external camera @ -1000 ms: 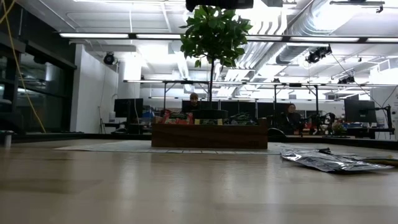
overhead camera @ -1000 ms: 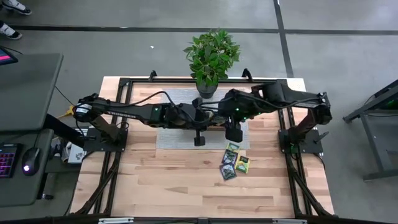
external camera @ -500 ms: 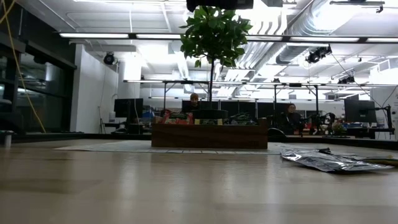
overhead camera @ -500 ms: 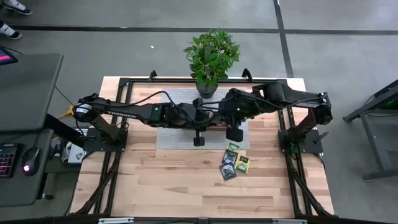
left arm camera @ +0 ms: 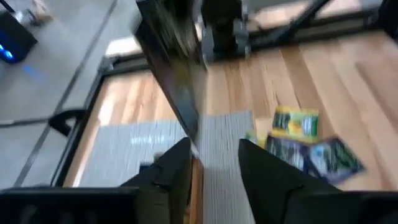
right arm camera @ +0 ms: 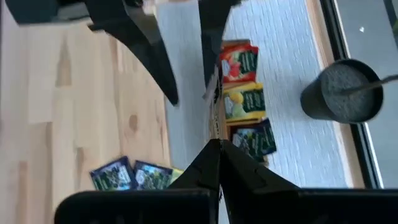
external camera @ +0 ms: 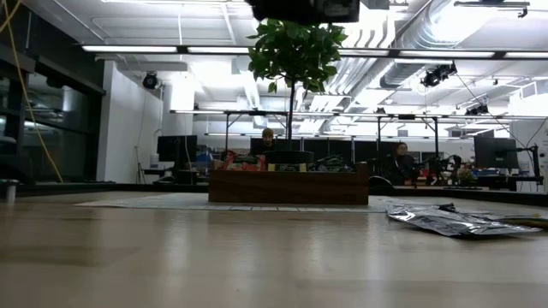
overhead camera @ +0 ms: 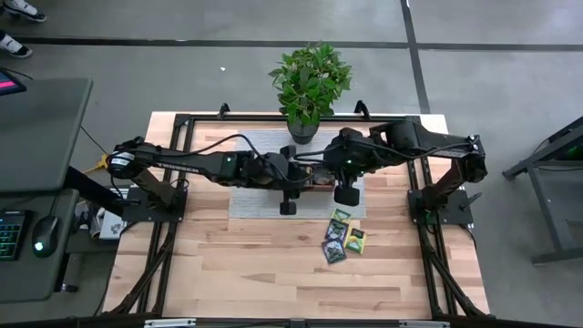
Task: Pick & Place Tea
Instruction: Put the violet tea bag into the right section of the wooden organizer
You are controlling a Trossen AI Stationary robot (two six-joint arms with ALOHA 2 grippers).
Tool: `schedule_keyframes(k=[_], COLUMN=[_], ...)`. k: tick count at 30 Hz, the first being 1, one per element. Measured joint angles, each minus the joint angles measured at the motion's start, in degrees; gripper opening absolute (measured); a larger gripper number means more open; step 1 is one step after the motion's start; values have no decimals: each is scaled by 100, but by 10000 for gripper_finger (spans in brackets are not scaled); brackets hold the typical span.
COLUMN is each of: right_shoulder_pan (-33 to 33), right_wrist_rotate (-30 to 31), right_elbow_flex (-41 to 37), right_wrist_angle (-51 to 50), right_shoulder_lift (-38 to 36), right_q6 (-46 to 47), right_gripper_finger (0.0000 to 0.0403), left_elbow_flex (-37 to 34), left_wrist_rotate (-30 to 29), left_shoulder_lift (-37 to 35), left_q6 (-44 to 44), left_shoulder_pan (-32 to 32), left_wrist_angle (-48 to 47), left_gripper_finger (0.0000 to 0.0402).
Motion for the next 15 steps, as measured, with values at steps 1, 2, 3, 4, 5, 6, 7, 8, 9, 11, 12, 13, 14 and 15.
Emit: schedule_keyframes(k=[1, 2, 3, 4, 5, 6, 7, 8, 9, 11, 12, 13, 14, 15], right_shoulder_pan=[0, 0, 0, 0, 0, 0, 0, 0, 0, -2, -2, -2, -2, -2], right_wrist_rotate=[24, 56, 90, 100, 102, 118, 138, 164, 197, 232, 234, 232, 234, 234], right_elbow_flex=[0, 0, 0, 0, 0, 0, 0, 0, 0, 0, 0, 0, 0, -8], right_wrist_angle=[-53, -114, -169, -217, -242, -243, -239, -242, -246, -274, -304, -338, -375, -382], right_shoulder_lift=[0, 0, 0, 0, 0, 0, -1, -2, -2, -2, -2, -4, -12, -16], right_q6=[1, 7, 14, 18, 19, 20, 20, 25, 37, 75, 99, 123, 135, 135], right_gripper_finger=[1, 1, 1, 1, 1, 1, 1, 1, 1, 0, 0, 0, 0, 0], left_elbow_flex=[-2, -2, 0, 0, -1, -30, -83, -142, -220, -515, -684, -860, -1048, -1282], left_wrist_rotate=[-24, -86, -181, -310, -431, -547, -646, -692, -733, -837, -888, -917, -944, -955], left_shoulder_lift=[-22, -39, -50, -53, -62, -115, -201, -289, -379, -650, -789, -912, -1038, -1227], left_q6=[0, 0, 0, -1, -10, -19, -20, -31, -82, -230, -280, -312, -378, -461], left_shoulder_pan=[2, 0, 0, 0, 0, 0, -1, 0, 0, 0, 0, 0, 0, 0], left_wrist_angle=[-154, -268, -373, -532, -713, -894, -1039, -1040, -915, -937, -995, -906, -715, -608], left_gripper_finger=[139, 147, 154, 160, 165, 169, 171, 172, 172, 172, 172, 172, 172, 172])
